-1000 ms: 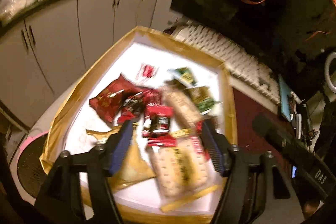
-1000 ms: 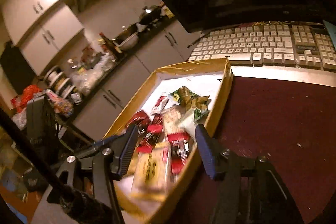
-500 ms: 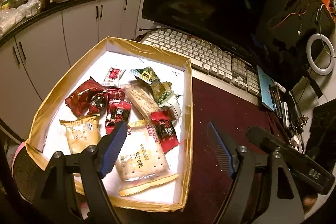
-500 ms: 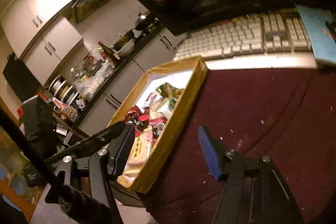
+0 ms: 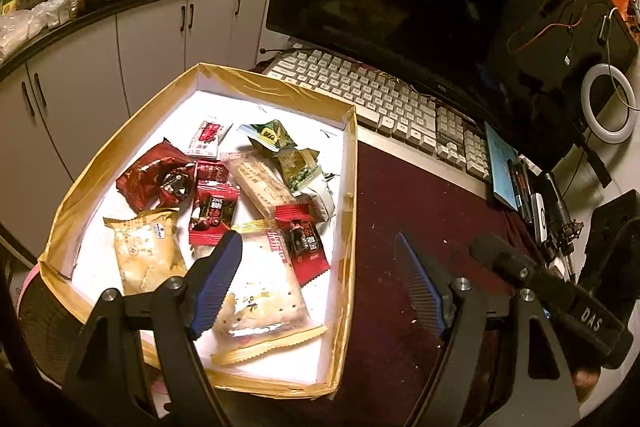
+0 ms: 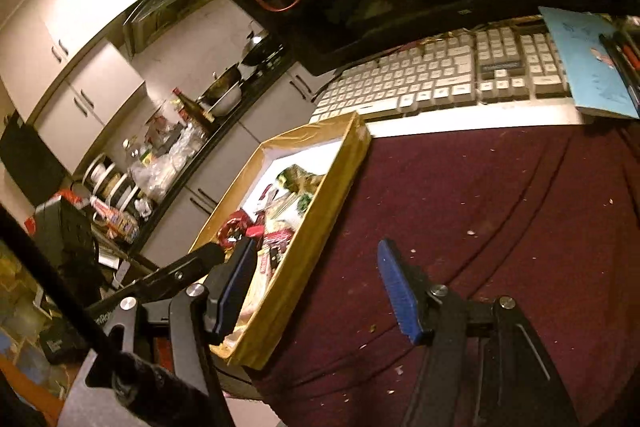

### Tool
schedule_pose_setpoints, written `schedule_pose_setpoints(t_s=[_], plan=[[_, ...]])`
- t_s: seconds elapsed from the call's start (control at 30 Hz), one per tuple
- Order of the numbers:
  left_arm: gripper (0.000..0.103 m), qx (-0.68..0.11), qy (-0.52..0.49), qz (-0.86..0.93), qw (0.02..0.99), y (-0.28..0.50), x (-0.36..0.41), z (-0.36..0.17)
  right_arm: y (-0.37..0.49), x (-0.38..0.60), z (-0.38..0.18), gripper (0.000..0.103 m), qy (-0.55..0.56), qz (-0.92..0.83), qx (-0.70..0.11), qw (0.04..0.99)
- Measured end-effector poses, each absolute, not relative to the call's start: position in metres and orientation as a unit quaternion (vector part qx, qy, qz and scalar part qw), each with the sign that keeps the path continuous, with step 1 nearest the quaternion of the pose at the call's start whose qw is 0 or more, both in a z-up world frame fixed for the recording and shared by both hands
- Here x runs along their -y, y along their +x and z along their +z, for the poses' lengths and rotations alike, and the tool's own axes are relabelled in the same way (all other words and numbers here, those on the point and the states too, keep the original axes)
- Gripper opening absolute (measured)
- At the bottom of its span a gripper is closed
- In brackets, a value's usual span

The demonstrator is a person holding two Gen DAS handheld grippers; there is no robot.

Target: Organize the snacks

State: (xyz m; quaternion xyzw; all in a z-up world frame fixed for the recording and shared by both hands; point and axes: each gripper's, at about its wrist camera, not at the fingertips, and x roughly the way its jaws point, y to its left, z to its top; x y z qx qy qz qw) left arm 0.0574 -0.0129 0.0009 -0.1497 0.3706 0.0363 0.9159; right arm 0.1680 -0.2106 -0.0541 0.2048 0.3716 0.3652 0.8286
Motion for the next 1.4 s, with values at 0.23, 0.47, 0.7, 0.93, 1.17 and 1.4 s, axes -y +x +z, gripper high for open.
schedule_pose_setpoints(t_s=[0.23, 0.47, 0.7, 0.93, 1.17, 1.4], plan=[[0.079, -0.374, -0.14, 0.027, 0.916, 0.062, 0.02, 0.004, 0.172, 0.219, -0.058, 0.063, 0.222, 0.355, -0.381, 0.824], [0.079, -0.368, -0.124, 0.077, 0.918, 0.058, 0.002, 0.008, 0.15, 0.182, -0.047, 0.064, 0.2, 0.381, -0.381, 0.818], [0.079, -0.359, -0.074, 0.142, 0.92, 0.038, -0.009, 0.011, 0.122, 0.153, -0.025, 0.068, 0.142, 0.365, -0.374, 0.841], [0.082, -0.34, -0.057, 0.192, 0.919, 0.013, -0.024, 0.018, 0.101, 0.127, -0.012, 0.072, 0.11, 0.358, -0.366, 0.852], [0.083, -0.334, -0.055, 0.216, 0.916, -0.002, -0.037, 0.02, 0.095, 0.111, -0.016, 0.073, 0.103, 0.348, -0.386, 0.848], [0.083, -0.335, -0.048, 0.216, 0.916, -0.01, -0.039, 0.022, 0.09, 0.106, -0.015, 0.073, 0.086, 0.336, -0.391, 0.853]])
